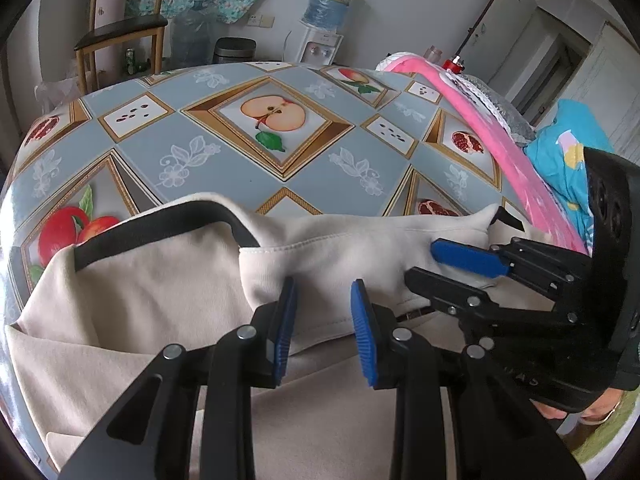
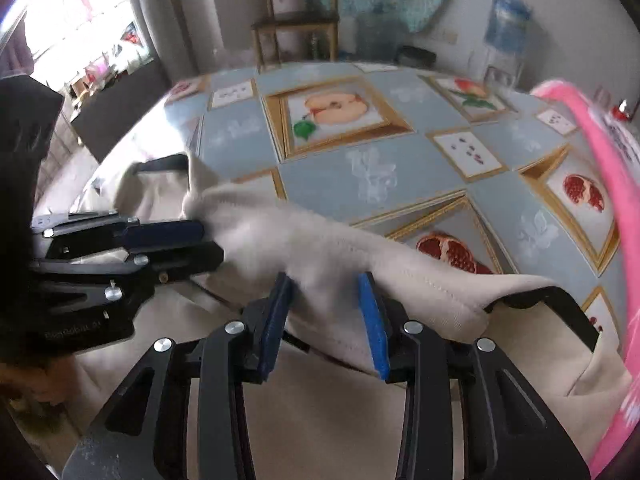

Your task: Fold large clothes

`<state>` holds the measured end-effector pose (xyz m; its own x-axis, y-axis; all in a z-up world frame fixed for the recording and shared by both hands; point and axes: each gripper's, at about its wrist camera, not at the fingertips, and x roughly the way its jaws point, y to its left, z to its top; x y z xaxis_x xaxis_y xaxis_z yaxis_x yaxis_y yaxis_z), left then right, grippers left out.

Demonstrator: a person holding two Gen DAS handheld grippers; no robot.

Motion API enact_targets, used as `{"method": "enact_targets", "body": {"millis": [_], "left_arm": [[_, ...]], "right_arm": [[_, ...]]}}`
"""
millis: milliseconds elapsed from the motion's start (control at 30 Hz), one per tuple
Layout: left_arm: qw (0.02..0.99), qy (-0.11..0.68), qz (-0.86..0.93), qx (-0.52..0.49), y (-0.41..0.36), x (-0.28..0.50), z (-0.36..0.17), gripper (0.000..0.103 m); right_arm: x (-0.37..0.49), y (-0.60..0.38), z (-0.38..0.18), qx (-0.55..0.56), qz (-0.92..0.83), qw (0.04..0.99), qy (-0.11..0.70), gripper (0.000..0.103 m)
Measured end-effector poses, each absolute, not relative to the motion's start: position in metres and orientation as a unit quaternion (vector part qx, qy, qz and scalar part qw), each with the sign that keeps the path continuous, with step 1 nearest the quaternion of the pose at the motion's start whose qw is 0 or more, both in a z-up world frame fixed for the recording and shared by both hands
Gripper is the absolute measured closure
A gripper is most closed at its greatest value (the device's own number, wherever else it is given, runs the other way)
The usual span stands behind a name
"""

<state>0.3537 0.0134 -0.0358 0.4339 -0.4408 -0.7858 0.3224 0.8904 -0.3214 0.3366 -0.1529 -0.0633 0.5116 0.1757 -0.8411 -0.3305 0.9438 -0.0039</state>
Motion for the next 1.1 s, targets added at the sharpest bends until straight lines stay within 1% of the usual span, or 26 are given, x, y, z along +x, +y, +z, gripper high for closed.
{"method": "enact_targets", "body": {"millis": [67, 200, 333, 367, 467, 533, 567, 600, 633, 667, 733, 800, 867, 967, 1100], "left_arm": [[0.845, 0.481, -0.226, -0.061, 0.014, 0.354, -0.036, 0.076], [0.845, 0.48, -0.225, -0.062, 0.014, 0.354, -0.036, 0.076], [0.848, 0.478, -0.22, -0.059, 0.012, 0.353, -0.036, 0.076], [0.848, 0.479, -0.219, -0.059, 0.011, 0.353, -0.035, 0.076], [0.843, 0.492, -0.208, -0.065, 0.014, 0.356, -0.03, 0.075], [0.842, 0.492, -0.198, -0.094, 0.025, 0.353, -0.015, 0.075], [0.845, 0.484, -0.197, -0.11, 0.034, 0.348, -0.002, 0.072], [0.849, 0.475, -0.198, -0.119, 0.041, 0.342, 0.009, 0.069], [0.857, 0.459, -0.196, -0.128, 0.052, 0.33, 0.027, 0.062], [0.864, 0.445, -0.192, -0.135, 0.066, 0.315, 0.044, 0.052], [0.87, 0.428, -0.192, -0.153, 0.092, 0.287, 0.063, 0.043], [0.877, 0.42, -0.17, -0.16, 0.122, 0.25, 0.072, 0.042], [0.878, 0.424, -0.146, -0.163, 0.144, 0.217, 0.07, 0.042], [0.883, 0.427, -0.115, -0.16, 0.169, 0.164, 0.058, 0.042], [0.886, 0.432, -0.096, -0.135, 0.178, 0.108, 0.032, 0.042]], "right_arm": [[0.334, -0.161, -0.056, -0.062, 0.144, 0.859, 0.487, 0.068], [0.319, -0.184, -0.031, -0.045, 0.12, 0.875, 0.467, 0.069], [0.33, -0.201, -0.063, -0.03, 0.092, 0.857, 0.506, 0.068], [0.33, -0.203, -0.064, -0.03, 0.097, 0.861, 0.499, 0.068], [0.331, -0.207, -0.058, -0.008, 0.08, 0.854, 0.514, 0.068], [0.318, -0.214, -0.04, 0.02, 0.081, 0.862, 0.499, 0.06], [0.31, -0.217, -0.029, 0.031, 0.085, 0.866, 0.491, 0.055], [0.302, -0.22, -0.019, 0.042, 0.091, 0.871, 0.482, 0.046], [0.292, -0.223, -0.006, 0.051, 0.098, 0.874, 0.472, 0.041], [0.276, -0.225, 0.006, 0.054, 0.108, 0.878, 0.462, 0.039], [0.246, -0.225, 0.024, 0.049, 0.127, 0.883, 0.448, 0.038], [0.213, -0.222, 0.033, 0.04, 0.148, 0.884, 0.441, 0.038], [0.187, -0.215, 0.03, 0.04, 0.174, 0.877, 0.445, 0.038], [0.15, -0.198, 0.007, 0.054, 0.212, 0.854, 0.472, 0.037], [0.117, -0.174, -0.025, 0.057, 0.222, 0.833, 0.504, 0.038]]}}
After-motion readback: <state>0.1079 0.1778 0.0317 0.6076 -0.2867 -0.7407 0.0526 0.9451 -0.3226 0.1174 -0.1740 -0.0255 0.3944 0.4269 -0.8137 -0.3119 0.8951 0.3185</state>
